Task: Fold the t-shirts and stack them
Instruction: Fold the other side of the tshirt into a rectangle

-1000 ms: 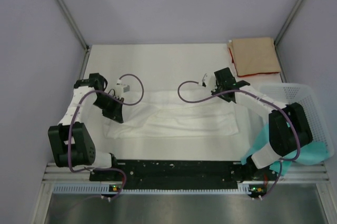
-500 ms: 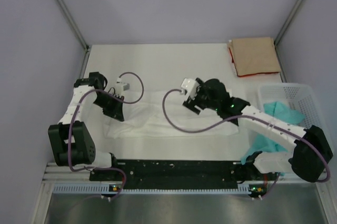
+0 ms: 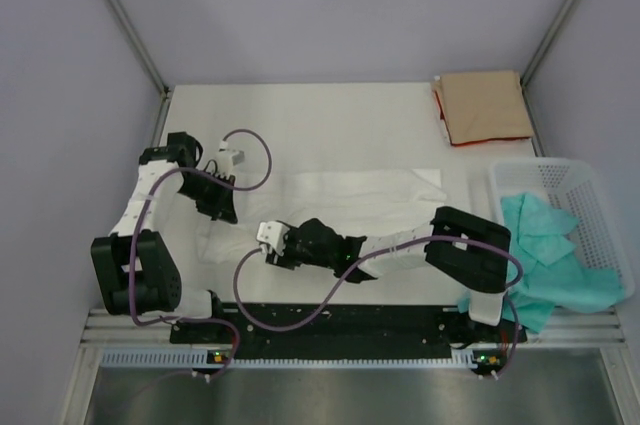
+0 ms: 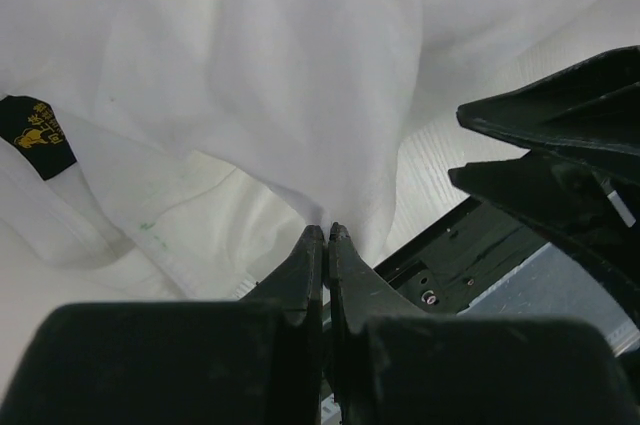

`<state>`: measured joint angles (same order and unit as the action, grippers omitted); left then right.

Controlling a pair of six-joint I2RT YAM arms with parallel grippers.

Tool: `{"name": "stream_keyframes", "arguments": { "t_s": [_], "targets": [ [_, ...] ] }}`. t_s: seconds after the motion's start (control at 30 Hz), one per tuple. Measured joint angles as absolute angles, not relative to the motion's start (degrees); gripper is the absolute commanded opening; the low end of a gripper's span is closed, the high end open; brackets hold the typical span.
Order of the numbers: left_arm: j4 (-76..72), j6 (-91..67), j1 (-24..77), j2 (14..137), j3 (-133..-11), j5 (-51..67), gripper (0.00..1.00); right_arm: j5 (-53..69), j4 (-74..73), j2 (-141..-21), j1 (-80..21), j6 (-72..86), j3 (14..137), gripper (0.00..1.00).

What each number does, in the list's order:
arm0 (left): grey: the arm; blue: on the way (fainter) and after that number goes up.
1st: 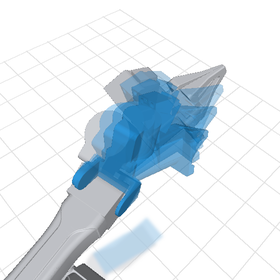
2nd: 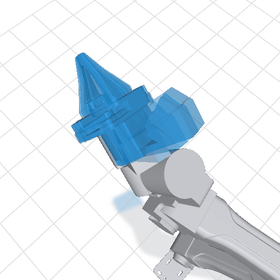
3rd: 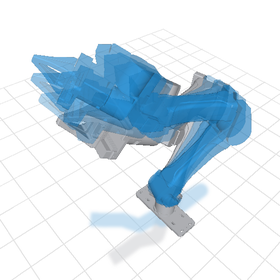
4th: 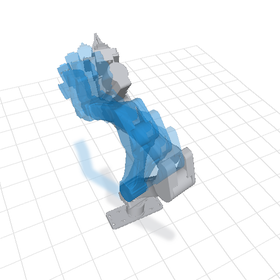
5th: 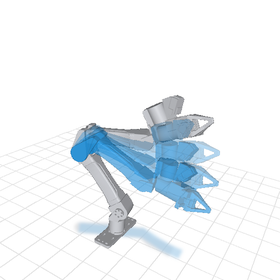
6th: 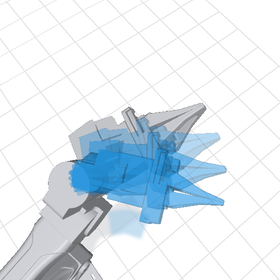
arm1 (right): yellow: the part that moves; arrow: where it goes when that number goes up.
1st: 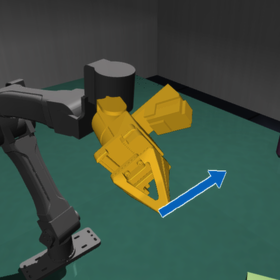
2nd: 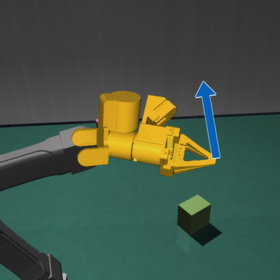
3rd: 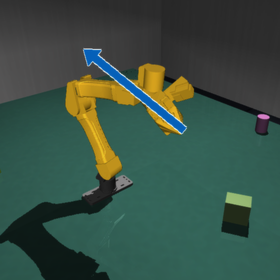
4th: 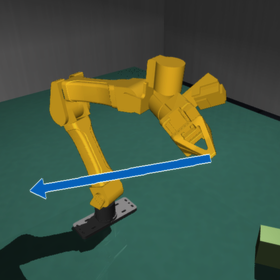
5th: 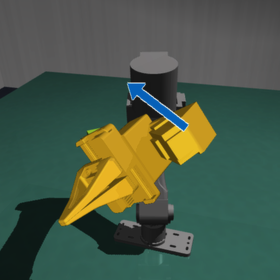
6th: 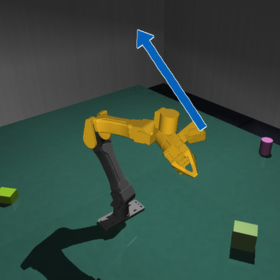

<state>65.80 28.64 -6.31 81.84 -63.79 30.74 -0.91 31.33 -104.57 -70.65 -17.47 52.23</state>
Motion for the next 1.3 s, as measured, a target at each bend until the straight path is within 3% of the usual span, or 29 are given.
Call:
{"name": "stream_keyframes", "arguments": {
  "t_s": [0.3, 0.43, 0.6, 0.73, 1.1, 1.17, 1.3],
  "targets": [
    [65.4, 28.4, -6.3, 81.6, -63.8, 31.9, 0.00, -9.4, 31.6, -114.5, -71.5, -13.2, 64.0, 0.44],
    [65.4, 28.4, -6.3, 81.5, -63.8, 32.0, 0.00, -11.9, 29.7, -116.2, -71.5, -12.2, 65.7, 0.23],
    [65.3, 28.4, -6.3, 81.5, -63.8, 31.9, 0.00, -15.2, 27.7, -116.4, -71.3, -11.7, 65.8, 0.09],
    [65.4, 28.8, -6.2, 81.5, -63.8, 31.0, 0.00, -14.5, 24.4, -115.8, -70.9, -12.9, 65.8, 0.04],
    [68.1, 31.5, -6.2, 81.1, -62.0, 25.7, 0.06, -2.2, 5.7, -112.7, -70.3, -26.3, 73.4, 0.08],
    [68.1, 31.8, -6.2, 81.1, -61.3, 25.2, 0.14, -3.2, 2.6, -112.9, -70.3, -28.6, 75.7, 0.13],
    [68.7, 33.5, -6.2, 81.1, -59.3, 24.4, 0.39, -1.4, -3.0, -113.1, -70.5, -33.0, 77.8, 0.32]
  ]
}}
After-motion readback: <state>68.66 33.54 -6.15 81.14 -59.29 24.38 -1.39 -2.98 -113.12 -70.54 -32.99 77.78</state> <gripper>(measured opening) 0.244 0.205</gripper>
